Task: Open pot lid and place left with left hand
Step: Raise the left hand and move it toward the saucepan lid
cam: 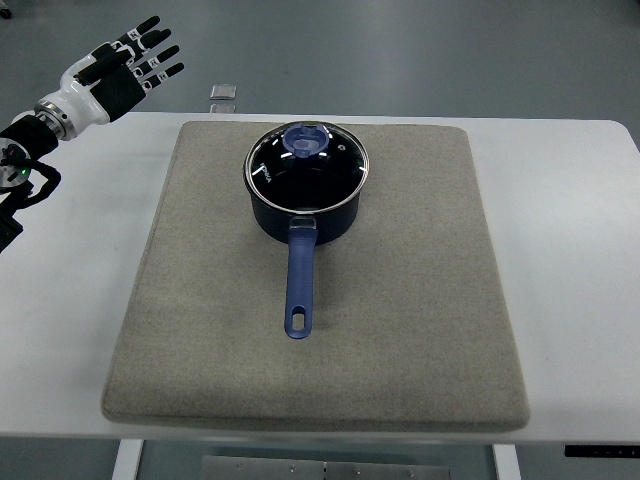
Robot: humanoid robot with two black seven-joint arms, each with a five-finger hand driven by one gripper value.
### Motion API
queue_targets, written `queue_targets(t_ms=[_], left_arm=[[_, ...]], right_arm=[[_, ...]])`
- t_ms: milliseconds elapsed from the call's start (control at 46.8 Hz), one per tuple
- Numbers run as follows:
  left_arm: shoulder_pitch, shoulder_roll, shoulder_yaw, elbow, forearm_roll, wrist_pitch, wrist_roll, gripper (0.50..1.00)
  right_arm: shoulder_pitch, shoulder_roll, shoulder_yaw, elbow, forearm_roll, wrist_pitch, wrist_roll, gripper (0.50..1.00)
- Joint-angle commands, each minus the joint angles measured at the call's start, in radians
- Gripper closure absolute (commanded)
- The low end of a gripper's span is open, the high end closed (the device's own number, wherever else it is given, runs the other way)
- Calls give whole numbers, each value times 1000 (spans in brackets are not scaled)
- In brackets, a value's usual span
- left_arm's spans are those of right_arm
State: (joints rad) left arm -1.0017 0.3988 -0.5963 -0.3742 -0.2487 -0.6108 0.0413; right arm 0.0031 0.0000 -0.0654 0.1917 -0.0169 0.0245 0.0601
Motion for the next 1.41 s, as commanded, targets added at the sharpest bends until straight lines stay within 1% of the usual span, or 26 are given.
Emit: queue_targets(t_ms=[0, 598, 683, 790, 897, 1004, 1132, 1281, 1388], left_arm=[[2, 0, 0, 1, 0, 0, 0, 508], [-12, 5, 16, -5, 23, 0, -1, 508], [-14, 12, 20, -9, 69, 0, -1, 508], [-37, 15, 20, -14, 207, 0, -8, 508], [-58, 17, 20, -23, 339, 0, -58, 508], [-67, 41, 21, -69, 433, 0, -118, 508], [-91, 90, 20, -153, 587, 0, -149, 508], [-104, 124, 20, -239, 730, 0, -216, 508], [-120, 147, 20, -302, 853, 0, -225, 508]], right_arm=[[0, 0, -1, 0, 0, 0, 0, 583], [0, 0, 1, 0, 0, 0, 0, 583], [0, 0, -1, 0, 0, 0, 0, 583], [0, 0, -1, 0, 0, 0, 1, 583], [0, 0, 1, 0, 0, 0, 0, 583], [0, 0, 1, 0, 0, 0, 0, 583], [0, 0, 1, -1, 0, 0, 0, 583], [0, 0, -1, 0, 0, 0, 0, 583], [0, 0, -1, 0, 0, 0, 0, 583]])
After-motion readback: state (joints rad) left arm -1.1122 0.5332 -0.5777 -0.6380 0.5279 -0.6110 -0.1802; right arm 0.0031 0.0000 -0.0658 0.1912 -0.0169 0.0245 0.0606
